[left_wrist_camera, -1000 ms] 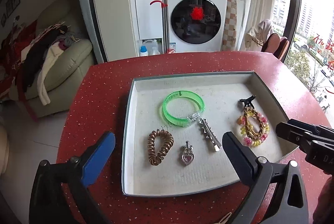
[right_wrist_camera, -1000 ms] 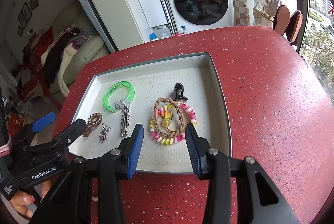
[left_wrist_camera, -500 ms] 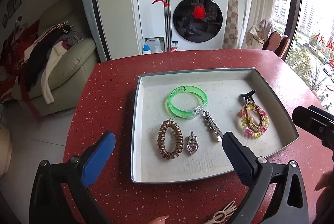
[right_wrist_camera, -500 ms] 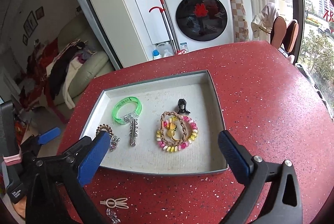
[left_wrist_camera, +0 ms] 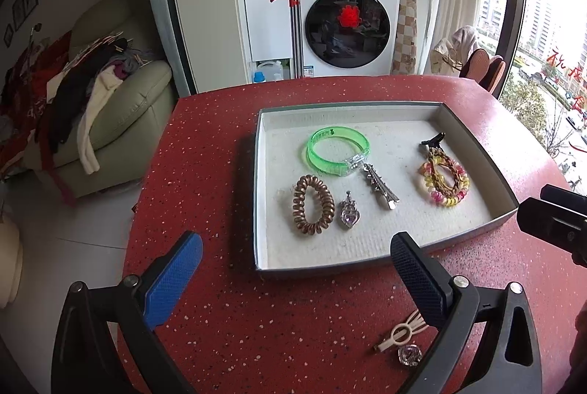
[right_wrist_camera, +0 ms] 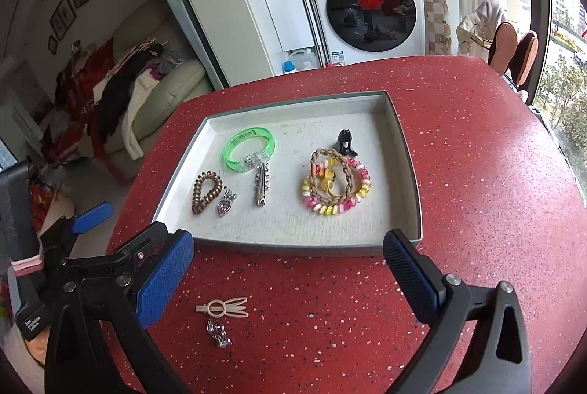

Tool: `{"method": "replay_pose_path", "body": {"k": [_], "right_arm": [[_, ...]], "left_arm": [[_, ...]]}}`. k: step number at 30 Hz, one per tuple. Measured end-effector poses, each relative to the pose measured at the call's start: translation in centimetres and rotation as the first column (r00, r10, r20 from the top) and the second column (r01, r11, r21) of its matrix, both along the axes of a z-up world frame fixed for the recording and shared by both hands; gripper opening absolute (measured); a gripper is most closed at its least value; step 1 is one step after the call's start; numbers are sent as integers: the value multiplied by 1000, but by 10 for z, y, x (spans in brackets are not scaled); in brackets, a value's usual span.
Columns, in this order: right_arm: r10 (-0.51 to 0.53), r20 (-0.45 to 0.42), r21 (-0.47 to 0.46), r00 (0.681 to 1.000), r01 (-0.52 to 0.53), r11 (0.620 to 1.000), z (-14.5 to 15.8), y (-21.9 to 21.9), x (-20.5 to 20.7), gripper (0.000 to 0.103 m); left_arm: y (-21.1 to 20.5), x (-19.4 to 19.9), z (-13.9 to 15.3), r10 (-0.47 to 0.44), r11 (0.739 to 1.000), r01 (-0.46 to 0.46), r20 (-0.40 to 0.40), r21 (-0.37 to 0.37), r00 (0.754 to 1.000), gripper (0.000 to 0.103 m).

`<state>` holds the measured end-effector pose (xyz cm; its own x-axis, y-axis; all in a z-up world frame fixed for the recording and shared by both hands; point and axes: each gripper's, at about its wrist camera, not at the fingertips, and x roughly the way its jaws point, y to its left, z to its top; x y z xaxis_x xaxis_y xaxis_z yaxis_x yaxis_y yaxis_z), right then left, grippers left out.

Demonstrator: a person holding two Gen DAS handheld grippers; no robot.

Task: Organize jewelry
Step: 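Withdraw both open grippers from the tray toward the last jewelry, then grasp the silver heart ring with the right gripper while the left grasps the cream bunny-ear clip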

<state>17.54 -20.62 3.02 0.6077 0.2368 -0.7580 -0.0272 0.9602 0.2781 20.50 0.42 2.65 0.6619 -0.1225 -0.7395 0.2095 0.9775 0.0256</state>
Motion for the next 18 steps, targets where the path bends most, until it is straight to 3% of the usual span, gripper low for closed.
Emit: {"method": "replay_pose_path", "body": {"k": [18], "right_arm": [[86,-87,-18,993,-87,996,-33,43,-52,103]], "left_arm": [[35,-32,-25,21,999,-23,-64,-28,998,103]]}}
